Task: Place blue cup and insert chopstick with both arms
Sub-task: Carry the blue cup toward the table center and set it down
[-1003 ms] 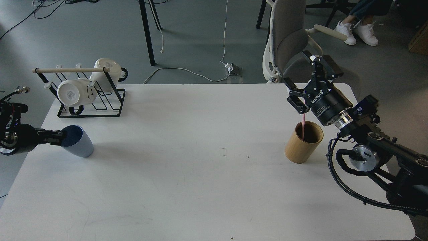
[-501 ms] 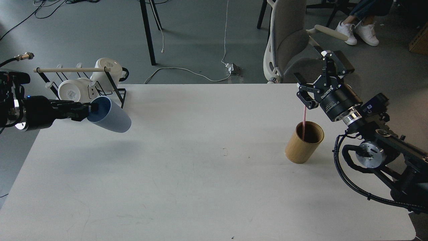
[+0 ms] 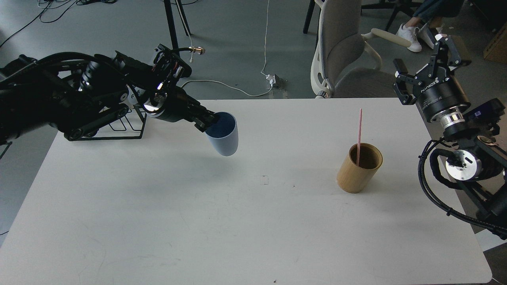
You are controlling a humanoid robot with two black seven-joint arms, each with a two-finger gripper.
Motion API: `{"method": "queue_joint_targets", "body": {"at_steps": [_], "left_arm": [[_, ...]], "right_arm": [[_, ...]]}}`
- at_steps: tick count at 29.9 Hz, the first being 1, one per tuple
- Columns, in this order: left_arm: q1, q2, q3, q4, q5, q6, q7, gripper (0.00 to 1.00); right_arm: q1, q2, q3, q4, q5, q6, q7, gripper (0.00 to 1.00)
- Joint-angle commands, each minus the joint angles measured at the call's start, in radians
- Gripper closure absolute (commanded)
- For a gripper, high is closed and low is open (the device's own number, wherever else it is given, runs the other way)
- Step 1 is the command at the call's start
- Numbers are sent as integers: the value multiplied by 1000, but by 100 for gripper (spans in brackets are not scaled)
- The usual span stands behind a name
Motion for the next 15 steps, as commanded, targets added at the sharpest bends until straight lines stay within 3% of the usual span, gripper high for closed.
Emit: {"method": "queue_joint_targets", "body": {"at_steps": [1, 15], "left_arm": [[-3, -75, 15, 10, 35, 2, 0, 100], [64, -193, 73, 118, 64, 23, 0, 99]], "right_arm": [[0, 2, -1, -7, 0, 1, 0, 4], [-1, 0, 0, -16, 0, 0, 0, 4]]}}
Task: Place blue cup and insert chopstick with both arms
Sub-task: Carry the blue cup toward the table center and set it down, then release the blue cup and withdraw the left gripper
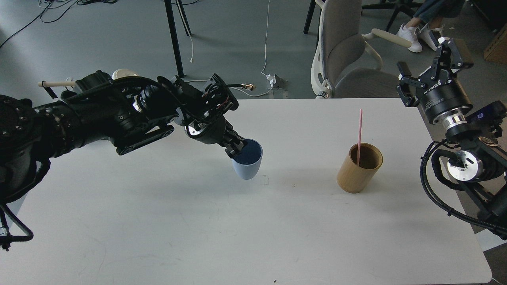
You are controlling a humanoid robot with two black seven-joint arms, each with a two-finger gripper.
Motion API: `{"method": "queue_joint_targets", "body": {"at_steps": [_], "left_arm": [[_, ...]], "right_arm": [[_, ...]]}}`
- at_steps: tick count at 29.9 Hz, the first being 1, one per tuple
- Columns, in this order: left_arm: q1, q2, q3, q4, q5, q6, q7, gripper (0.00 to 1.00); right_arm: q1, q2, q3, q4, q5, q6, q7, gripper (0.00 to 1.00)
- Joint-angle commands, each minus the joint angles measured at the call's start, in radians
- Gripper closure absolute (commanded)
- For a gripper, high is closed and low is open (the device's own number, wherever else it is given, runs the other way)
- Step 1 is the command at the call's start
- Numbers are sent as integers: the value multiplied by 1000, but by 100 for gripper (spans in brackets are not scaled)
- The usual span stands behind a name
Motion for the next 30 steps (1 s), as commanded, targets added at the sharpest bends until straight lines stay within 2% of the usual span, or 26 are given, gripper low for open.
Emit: {"method": "queue_joint_targets", "body": {"at_steps": [1, 10, 20, 25, 30], "left_arm": [[28, -16, 21, 21, 0, 6, 0, 99], [54, -14, 31, 30, -1, 12, 0, 98], [59, -7, 27, 21, -1, 12, 0, 88], [59, 2, 27, 18, -3, 11, 0, 81], [53, 31, 12, 10, -15, 11, 0, 67]], "right_arm": [[-4, -2, 0, -2, 0, 1, 0, 4], [-8, -2, 0, -2, 0, 4, 0, 4], [-20, -3, 0, 0, 0, 6, 0, 4], [-26, -3, 0, 1, 0, 6, 0, 4], [-24, -9, -1, 1, -2, 9, 0, 4]]}}
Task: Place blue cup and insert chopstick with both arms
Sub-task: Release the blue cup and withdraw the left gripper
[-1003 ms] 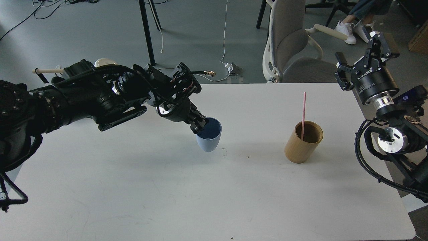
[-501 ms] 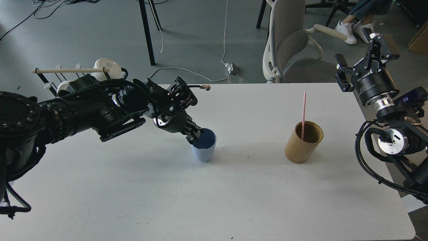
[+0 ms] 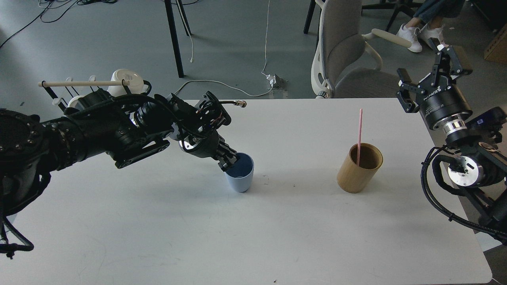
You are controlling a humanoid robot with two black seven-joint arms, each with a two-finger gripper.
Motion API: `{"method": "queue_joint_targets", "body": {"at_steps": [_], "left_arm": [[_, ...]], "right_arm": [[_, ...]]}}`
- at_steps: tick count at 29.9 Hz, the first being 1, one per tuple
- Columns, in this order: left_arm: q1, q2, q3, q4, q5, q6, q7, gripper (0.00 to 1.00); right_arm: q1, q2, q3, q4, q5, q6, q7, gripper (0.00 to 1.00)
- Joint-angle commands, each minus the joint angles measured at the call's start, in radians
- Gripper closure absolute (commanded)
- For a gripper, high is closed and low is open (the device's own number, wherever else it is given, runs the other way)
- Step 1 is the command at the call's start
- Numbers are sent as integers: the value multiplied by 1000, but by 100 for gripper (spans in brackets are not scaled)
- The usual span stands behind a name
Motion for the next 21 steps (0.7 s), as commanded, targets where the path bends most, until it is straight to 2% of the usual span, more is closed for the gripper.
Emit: {"method": "queue_joint_targets", "body": {"at_steps": [1, 3, 12, 15, 18, 21], "left_arm": [[-9, 38, -18, -11, -9, -8, 0, 61], [-9, 63, -59, -27, -13, -14, 0, 50], [0, 162, -173, -96, -102, -46, 0, 28], [3, 246, -252, -126, -234, -75, 0, 24], [26, 334, -389, -122, -448, -98, 0, 21], [128, 397, -562, -117, -738, -115, 0, 18]], "right_arm": [[1, -15, -3, 0, -2, 1, 0, 4], [9, -40, -5, 5, -2, 2, 0, 4], [66, -112, -31, 6, -43, -4, 0, 4], [84, -149, -48, 15, -179, -39, 0, 4], [104, -187, -60, 72, -387, -106, 0, 5], [98, -219, -116, 138, -601, -175, 0, 5]]}}
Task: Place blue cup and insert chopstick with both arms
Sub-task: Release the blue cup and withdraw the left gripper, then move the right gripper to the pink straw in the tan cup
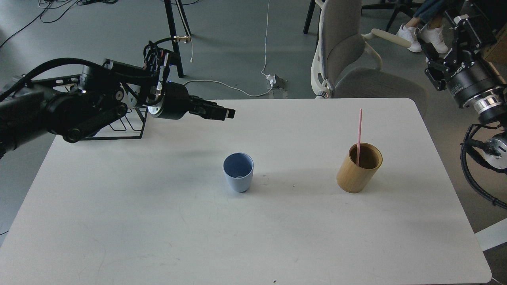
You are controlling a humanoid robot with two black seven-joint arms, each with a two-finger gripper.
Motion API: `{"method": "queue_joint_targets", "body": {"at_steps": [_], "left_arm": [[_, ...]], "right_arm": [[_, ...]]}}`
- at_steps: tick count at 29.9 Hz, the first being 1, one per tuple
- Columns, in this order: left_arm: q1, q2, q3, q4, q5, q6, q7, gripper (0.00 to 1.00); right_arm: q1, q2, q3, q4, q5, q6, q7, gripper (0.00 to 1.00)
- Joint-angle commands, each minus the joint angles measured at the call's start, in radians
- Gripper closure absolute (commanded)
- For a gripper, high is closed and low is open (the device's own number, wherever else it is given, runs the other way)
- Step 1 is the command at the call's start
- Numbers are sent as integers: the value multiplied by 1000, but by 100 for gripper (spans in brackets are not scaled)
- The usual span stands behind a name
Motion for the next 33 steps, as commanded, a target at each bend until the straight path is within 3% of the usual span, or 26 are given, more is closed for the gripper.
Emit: {"method": "queue_joint_targets", "body": {"at_steps": [1, 6, 14, 24, 33], "left_arm": [[123, 68, -190, 4, -327, -14, 0, 16], [253, 97, -332, -15, -500, -15, 0, 14], [428, 105, -441, -136, -545, 32, 0, 13], [453, 103, -440, -151, -547, 63, 0, 11], [465, 103, -457, -148, -585, 52, 0, 9]], "right_arm": [[-2, -38, -74, 61, -247, -99, 0, 5], [2, -79, -210, 56, -484, -265, 0, 5], [-4, -93, -330, -7, -596, -280, 0, 6], [-5, 109, -442, -134, -598, -326, 0, 8], [-5, 157, -464, -159, -598, -328, 0, 39]]}}
